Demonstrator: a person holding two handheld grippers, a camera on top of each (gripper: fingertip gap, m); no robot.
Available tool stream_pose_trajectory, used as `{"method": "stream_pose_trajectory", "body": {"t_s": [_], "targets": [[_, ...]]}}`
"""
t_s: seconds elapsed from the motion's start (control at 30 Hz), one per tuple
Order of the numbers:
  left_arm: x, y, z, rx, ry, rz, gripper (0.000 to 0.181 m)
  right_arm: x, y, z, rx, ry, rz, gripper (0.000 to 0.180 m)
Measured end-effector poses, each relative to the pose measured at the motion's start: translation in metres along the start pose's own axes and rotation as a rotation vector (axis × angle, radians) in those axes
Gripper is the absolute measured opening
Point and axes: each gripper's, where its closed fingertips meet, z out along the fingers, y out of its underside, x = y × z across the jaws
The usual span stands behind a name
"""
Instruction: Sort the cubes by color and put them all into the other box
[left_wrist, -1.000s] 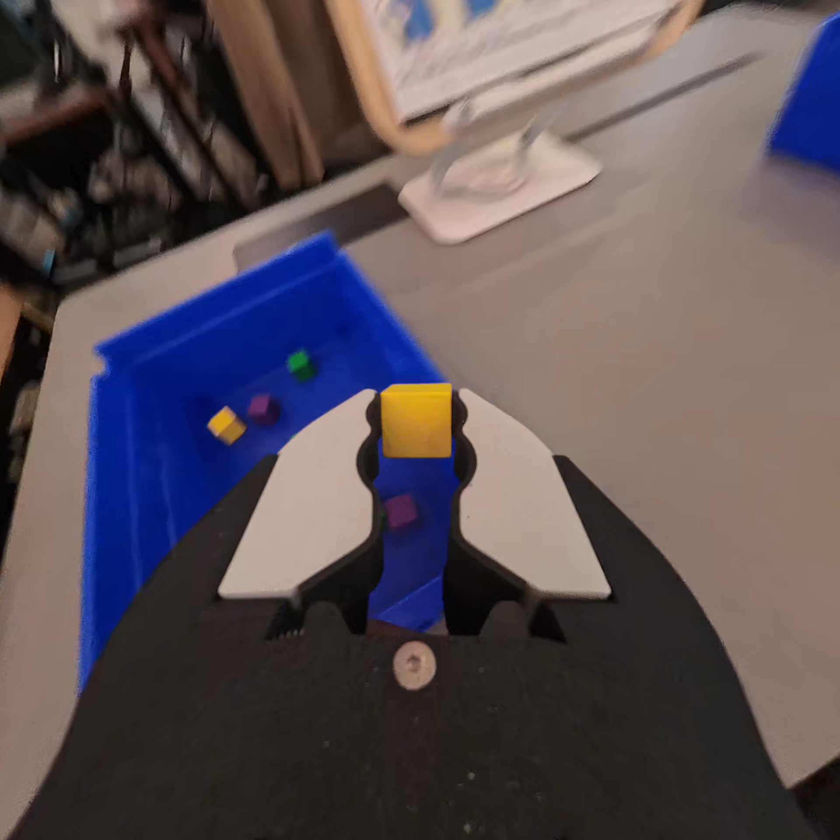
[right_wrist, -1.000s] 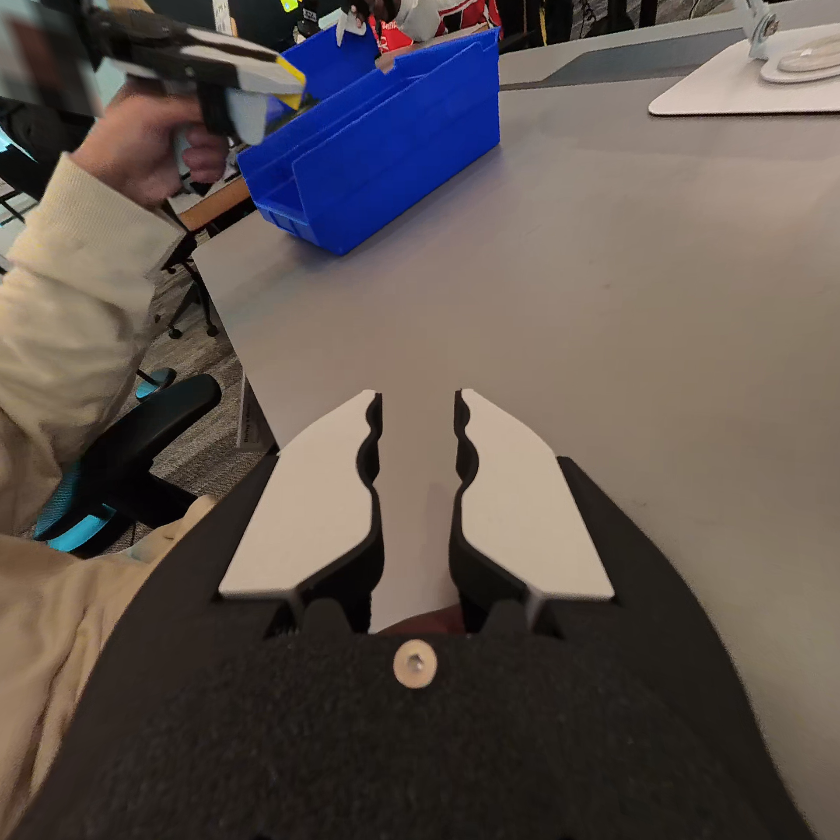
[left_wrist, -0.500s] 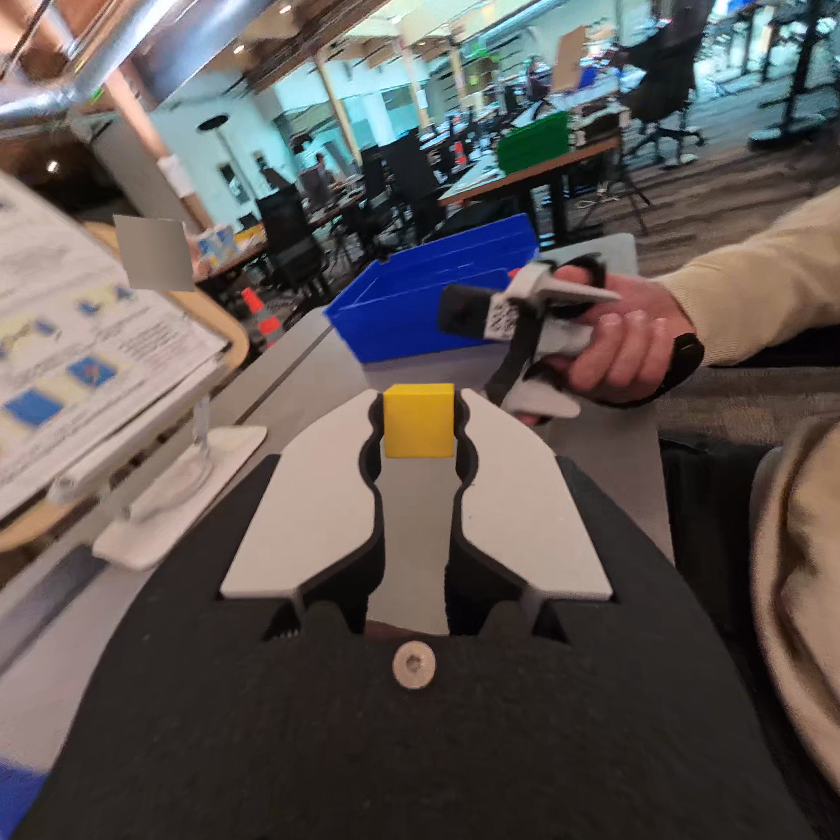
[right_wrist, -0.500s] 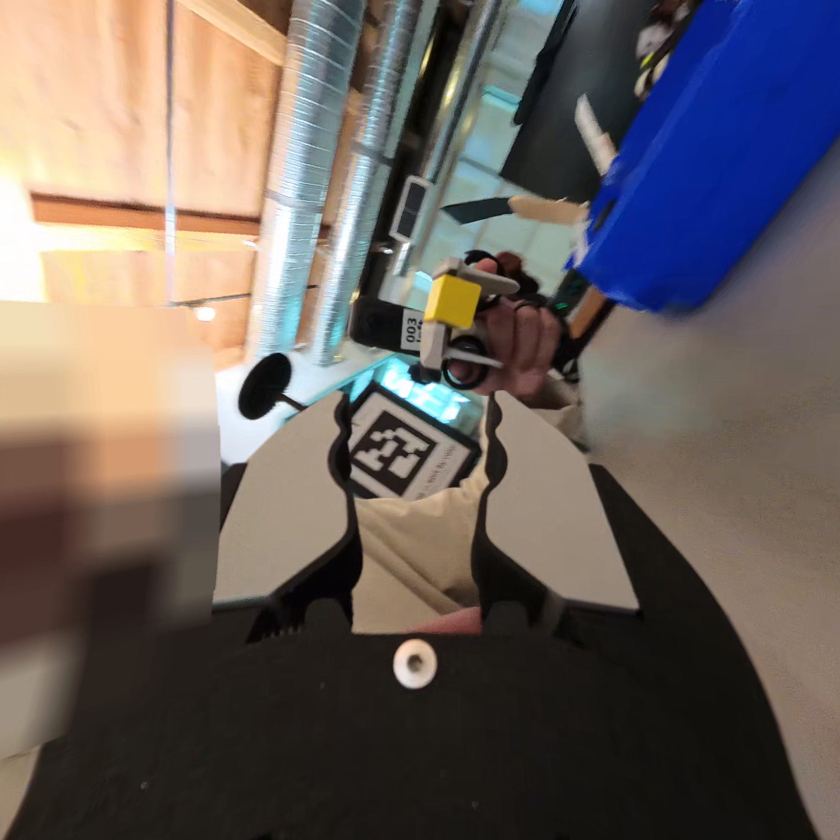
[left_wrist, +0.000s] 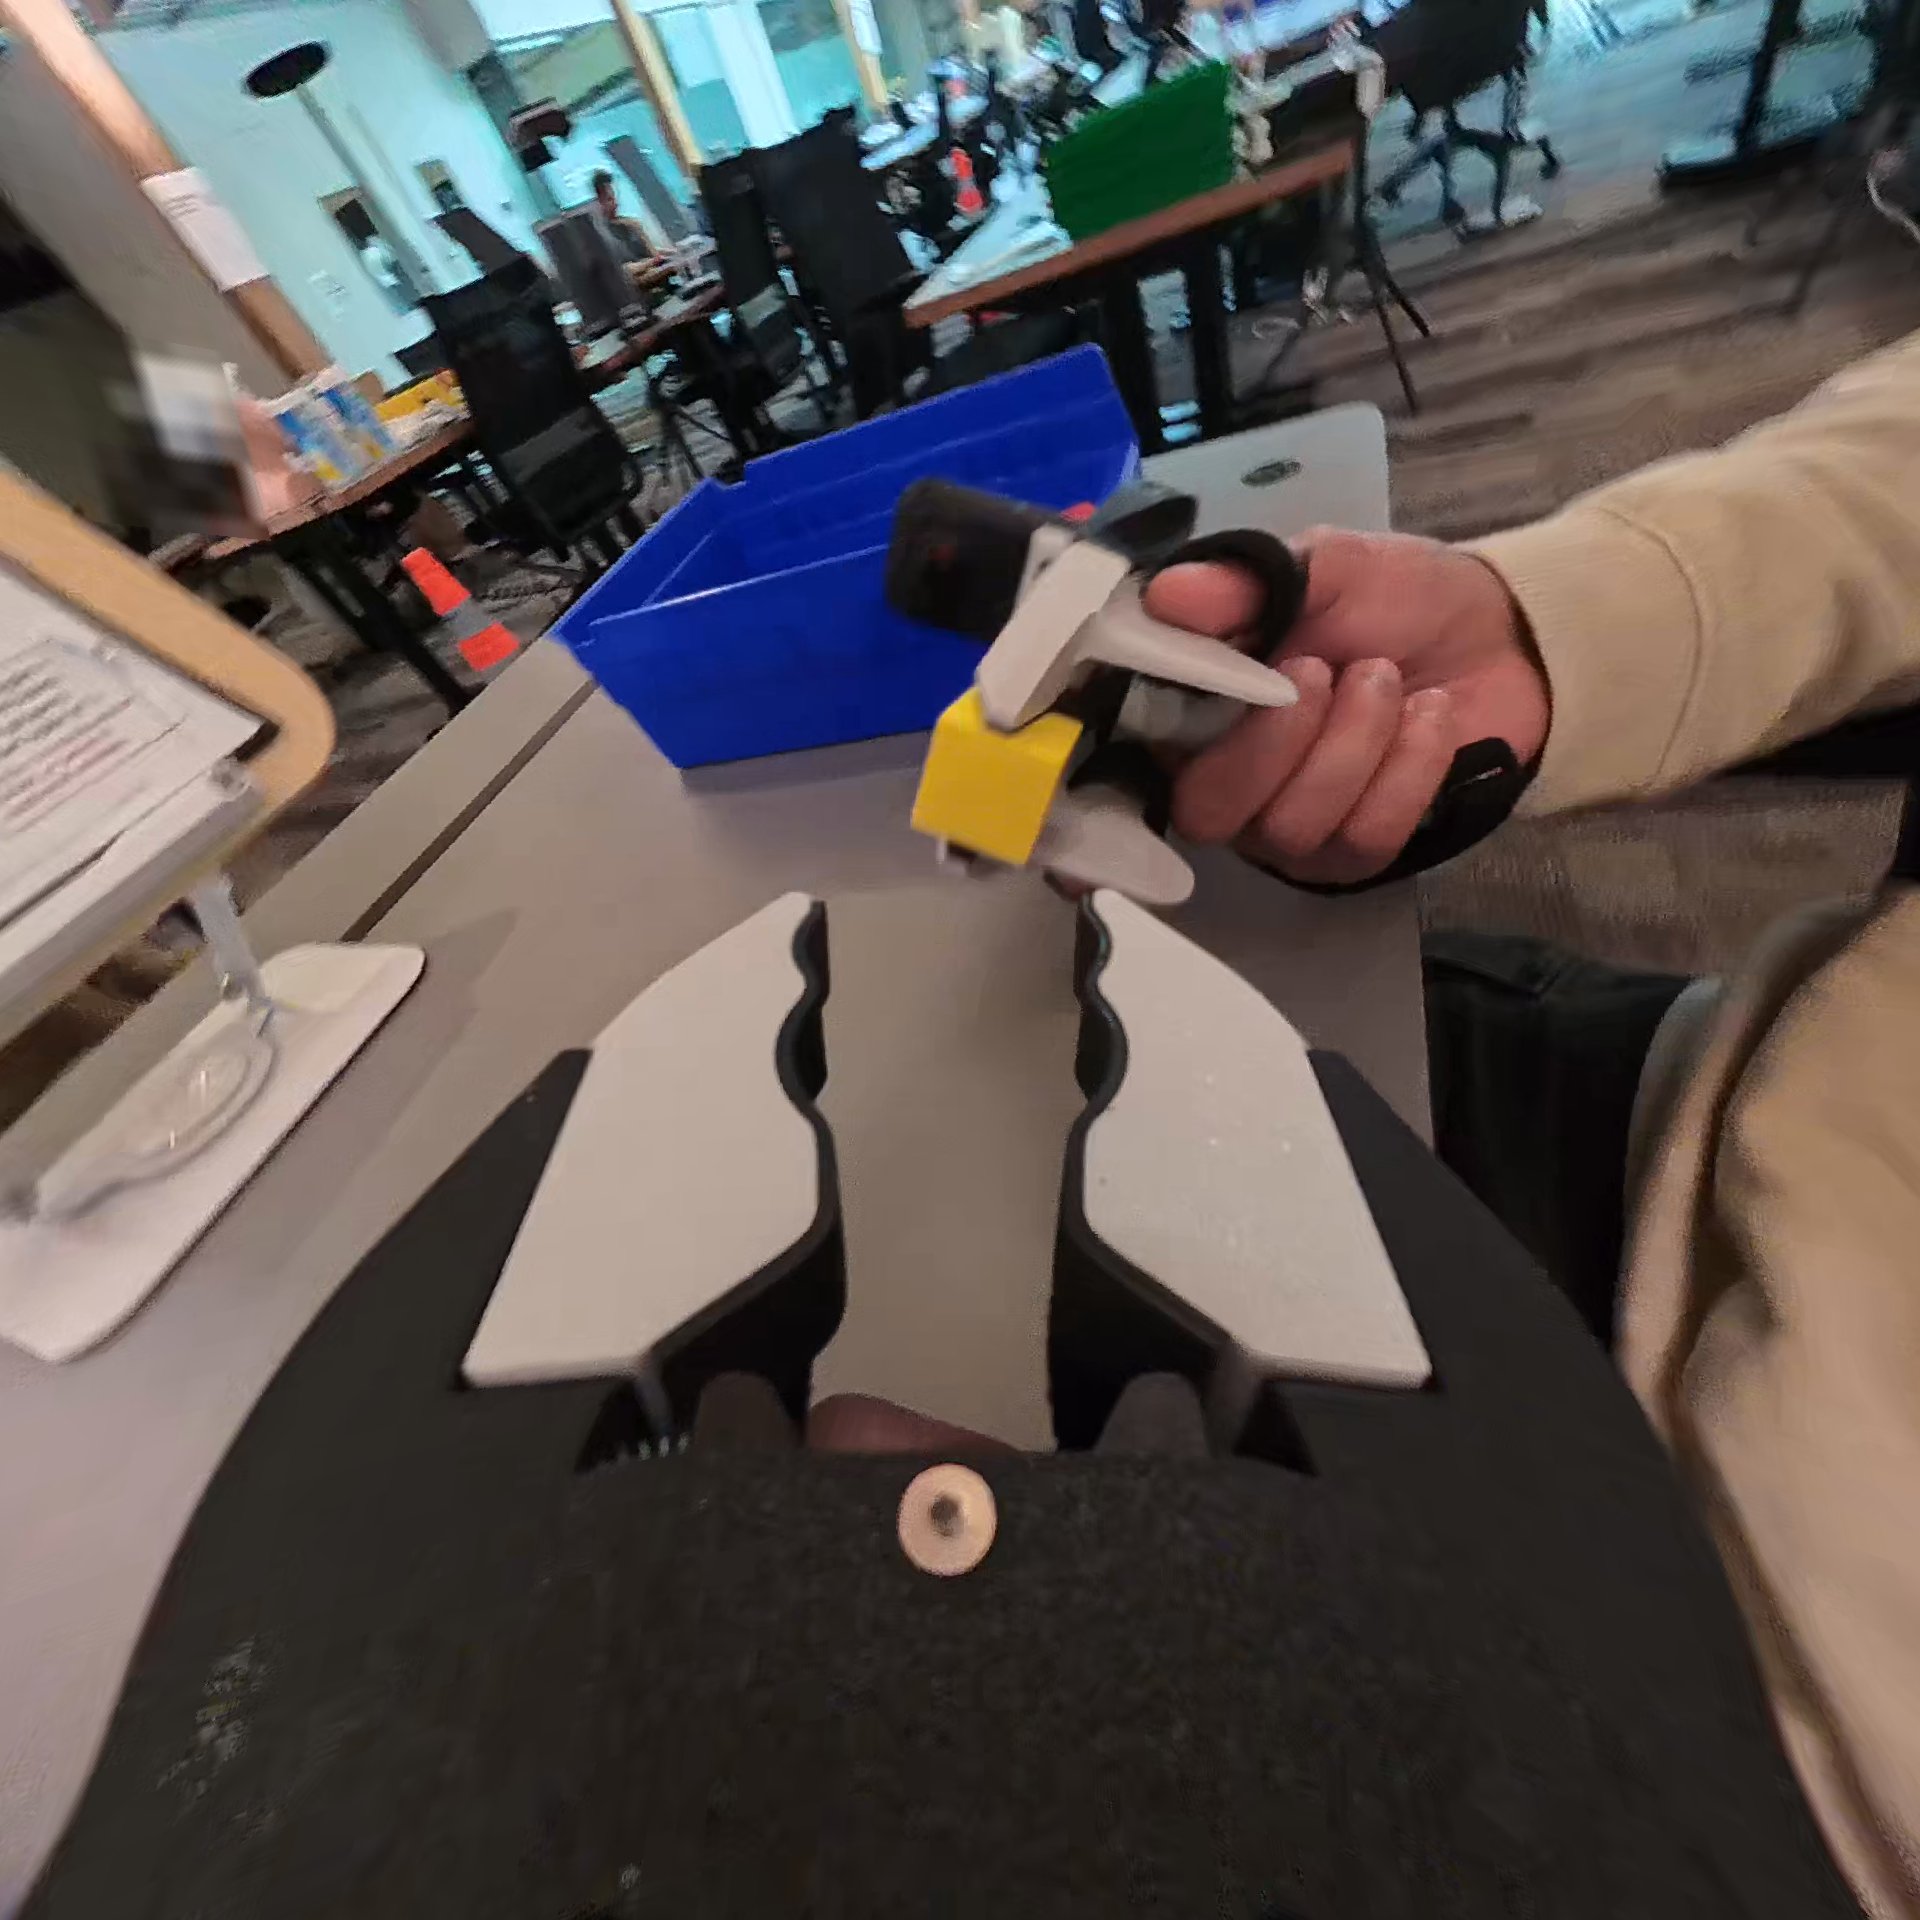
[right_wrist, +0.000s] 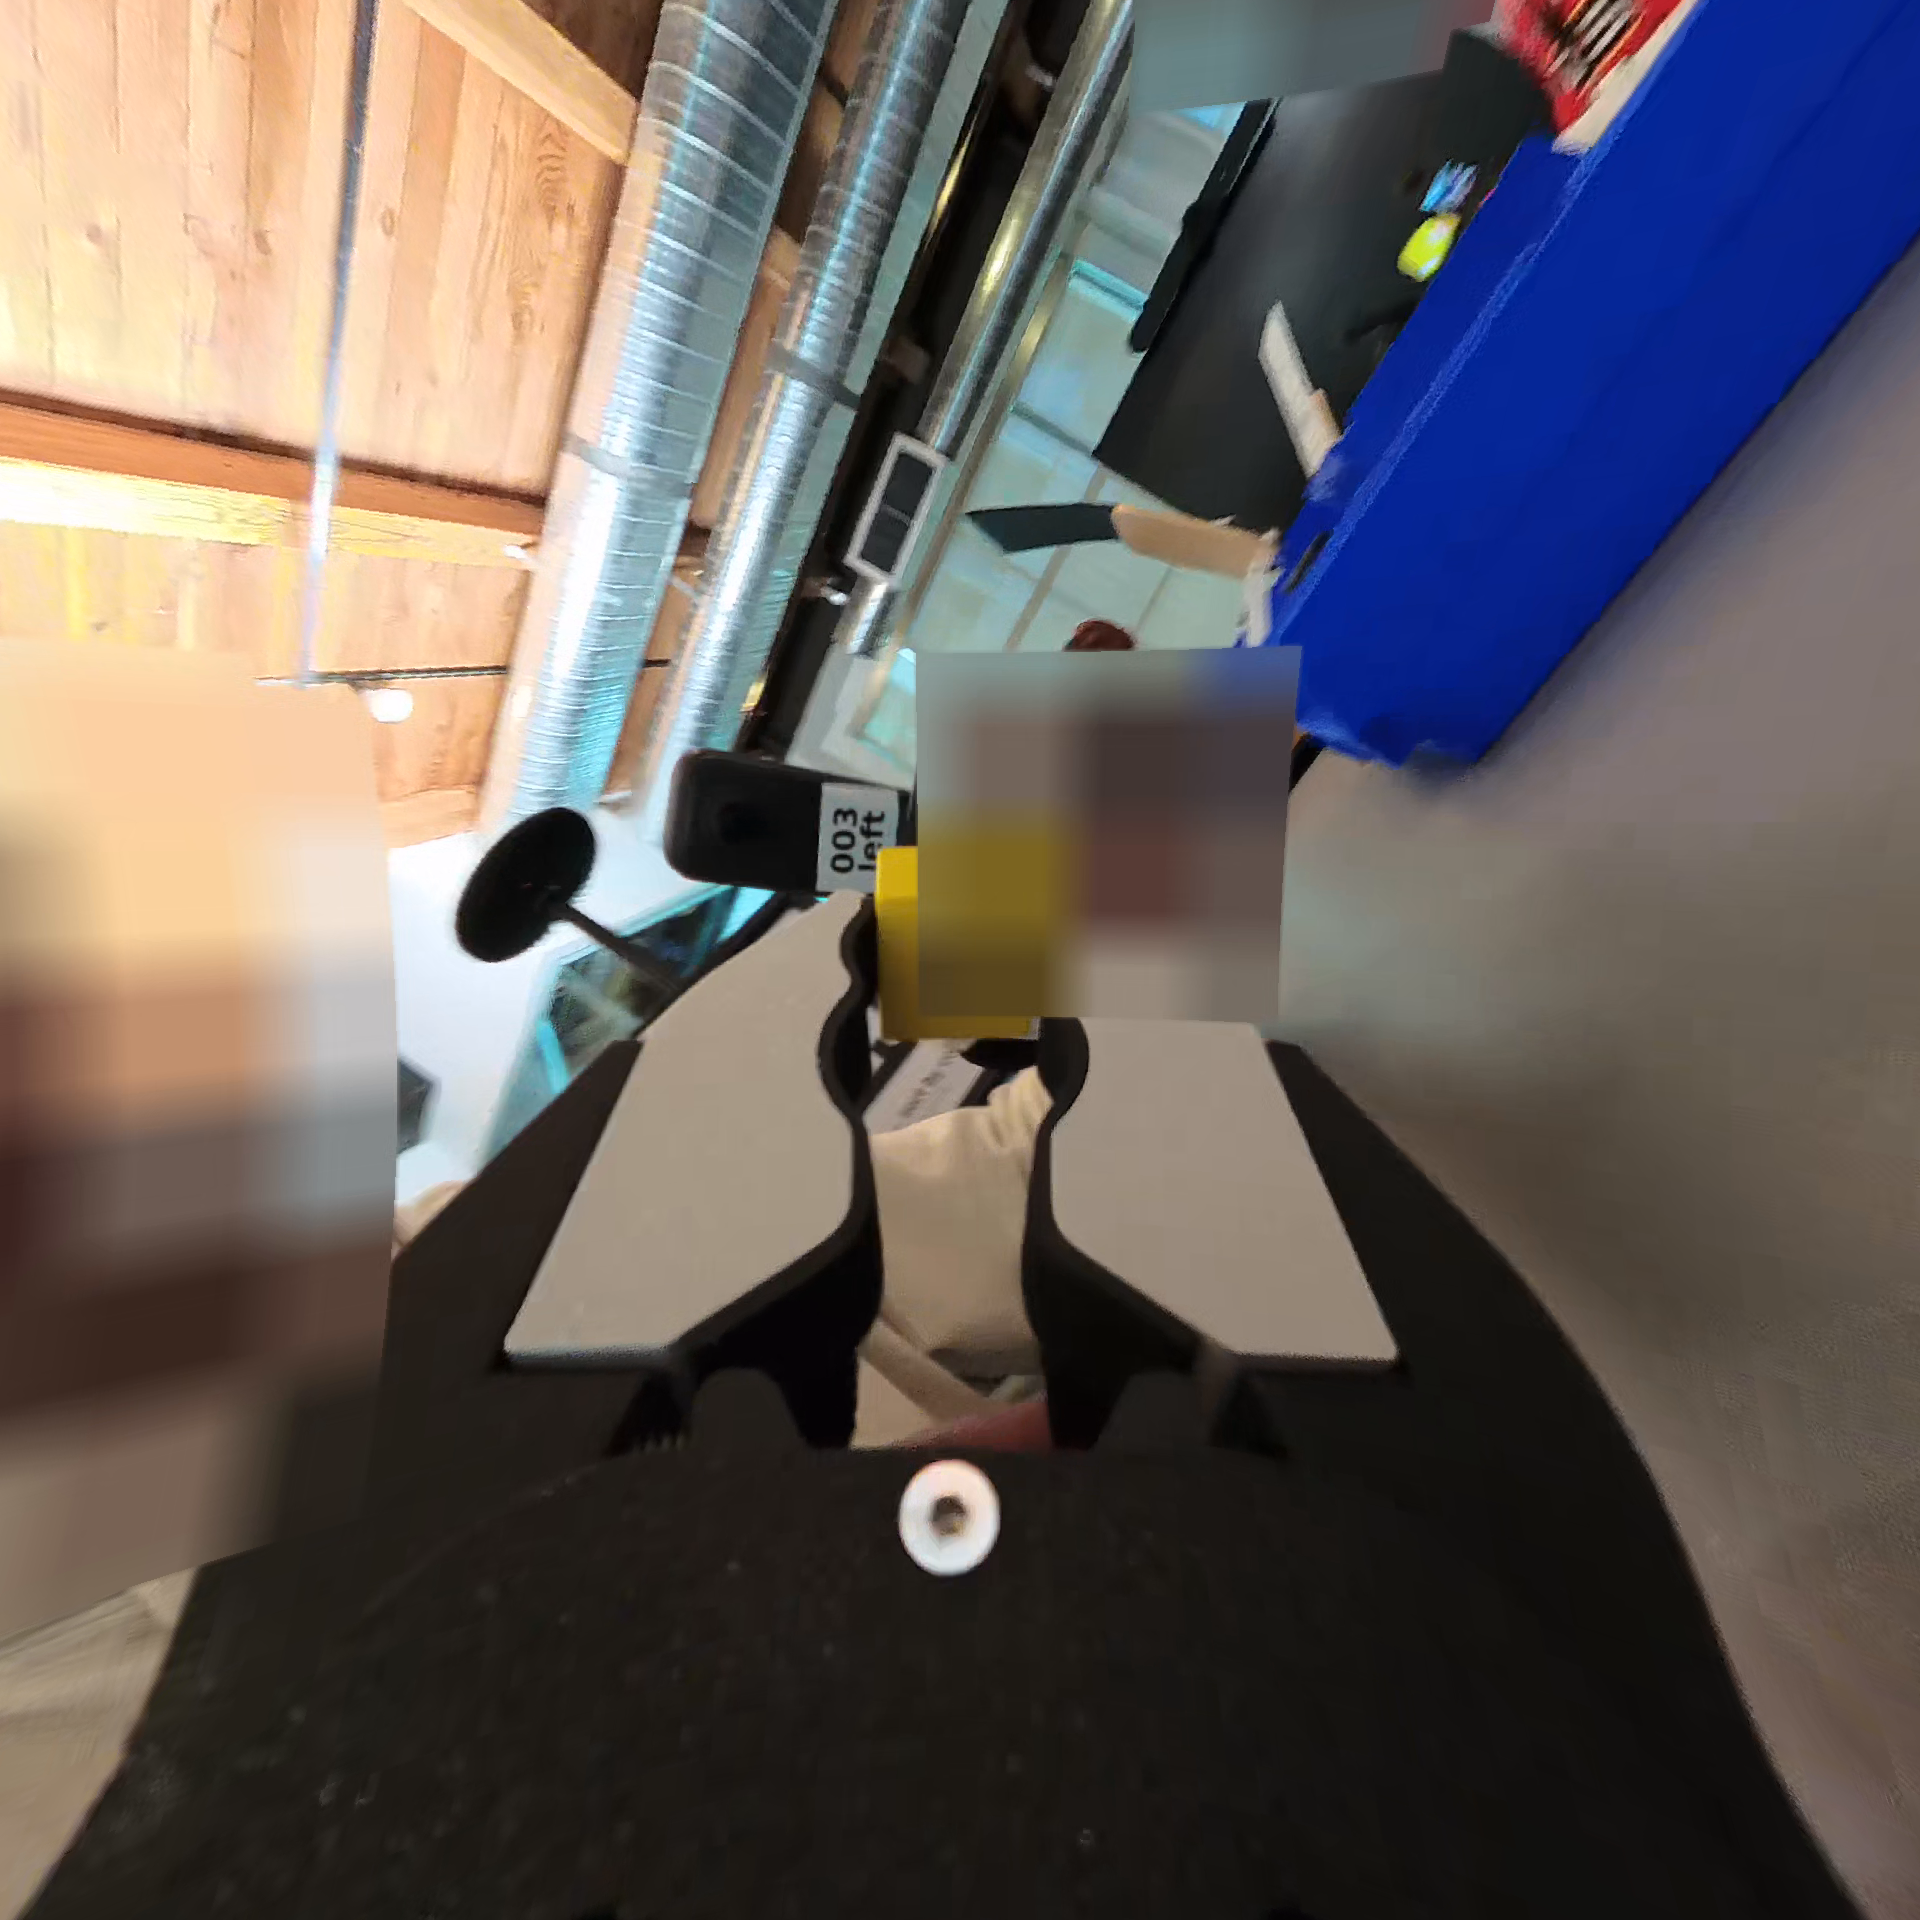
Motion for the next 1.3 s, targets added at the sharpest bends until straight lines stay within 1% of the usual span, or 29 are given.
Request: {"method": "stream_pose_trajectory", "body": {"t_s": [0.07,0.13,0.17,0.23,0.27,0.3,0.33,0.37,0.43,0.47,0.5,0.57,0.6,0.67,0.73,0.77,0.83,0.9,1.03,1.1,1.13,1.2,1.27,1.3], "targets": [[-0.004,0.006,-0.016,0.026,-0.070,-0.136,0.046,-0.001,-0.004,-0.018,0.010,0.128,-0.131,0.028],[-0.010,0.024,-0.030,0.014,-0.178,-0.295,0.046,0.003,-0.008,-0.041,0.016,0.329,-0.329,0.028],[-0.012,0.038,-0.037,-0.011,-0.237,-0.345,0.046,0.007,-0.011,-0.056,0.031,0.450,-0.434,0.028],[-0.012,0.062,-0.049,-0.059,-0.336,-0.384,0.043,0.013,-0.017,-0.087,0.056,0.693,-0.635,0.028],[-0.010,0.067,-0.055,-0.075,-0.361,-0.391,0.044,0.014,-0.018,-0.100,0.064,0.787,-0.716,0.028],[-0.009,0.066,-0.061,-0.065,-0.373,-0.391,0.043,0.012,-0.018,-0.108,0.071,0.843,-0.769,0.028],[-0.009,0.060,-0.066,-0.034,-0.389,-0.387,0.039,0.011,-0.017,-0.113,0.073,0.864,-0.792,0.028],[-0.012,0.054,-0.072,-0.003,-0.411,-0.384,0.036,0.008,-0.016,-0.115,0.074,0.866,-0.799,0.028],[-0.014,0.045,-0.076,0.024,-0.419,-0.376,0.036,-0.001,-0.023,-0.121,0.078,0.871,-0.815,0.028],[-0.014,0.043,-0.076,0.026,-0.414,-0.372,0.036,-0.010,-0.034,-0.128,0.085,0.897,-0.854,0.028],[-0.015,0.044,-0.076,0.024,-0.416,-0.367,0.036,-0.020,-0.054,-0.142,0.110,0.976,-0.915,0.028],[-0.015,0.047,-0.076,0.009,-0.424,-0.348,0.036,-0.042,-0.108,-0.181,0.163,1.198,-0.992,0.028],[-0.015,0.048,-0.076,0.002,-0.425,-0.335,0.036,-0.044,-0.133,-0.200,0.116,1.298,-0.985,0.028],[-0.015,0.048,-0.075,-0.011,-0.423,-0.311,0.036,-0.026,-0.185,-0.248,-0.076,1.556,-0.932,0.028],[-0.016,0.045,-0.075,-0.008,-0.420,-0.293,0.036,0.014,-0.224,-0.296,-0.272,1.757,-0.755,0.028],[-0.015,0.043,-0.075,-0.004,-0.418,-0.288,0.036,0.035,-0.239,-0.315,-0.334,1.810,-0.668,0.028],[-0.012,0.041,-0.076,0.002,-0.409,-0.285,0.037,0.073,-0.256,-0.342,-0.418,1.868,-0.498,0.029],[-0.009,0.040,-0.076,-0.013,-0.395,-0.278,0.038,0.098,-0.269,-0.365,-0.449,1.953,-0.397,0.029],[-0.007,0.040,-0.081,-0.034,-0.416,-0.245,0.039,0.118,-0.280,-0.392,-0.440,2.110,-0.287,0.029],[-0.007,0.039,-0.083,-0.028,-0.419,-0.241,0.039,0.120,-0.285,-0.400,-0.414,2.162,-0.281,0.029],[-0.007,0.038,-0.084,-0.026,-0.417,-0.245,0.039,0.120,-0.287,-0.401,-0.411,2.173,-0.297,0.029],[-0.008,0.038,-0.084,-0.019,-0.412,-0.264,0.039,0.119,-0.290,-0.397,-0.401,2.173,-0.342,0.038],[-0.008,0.039,-0.084,-0.023,-0.398,-0.291,0.040,0.106,-0.295,-0.389,-0.386,2.187,-0.422,0.048],[-0.008,0.041,-0.084,-0.027,-0.396,-0.301,0.040,0.094,-0.297,-0.380,-0.357,2.183,-0.482,0.049]]}}
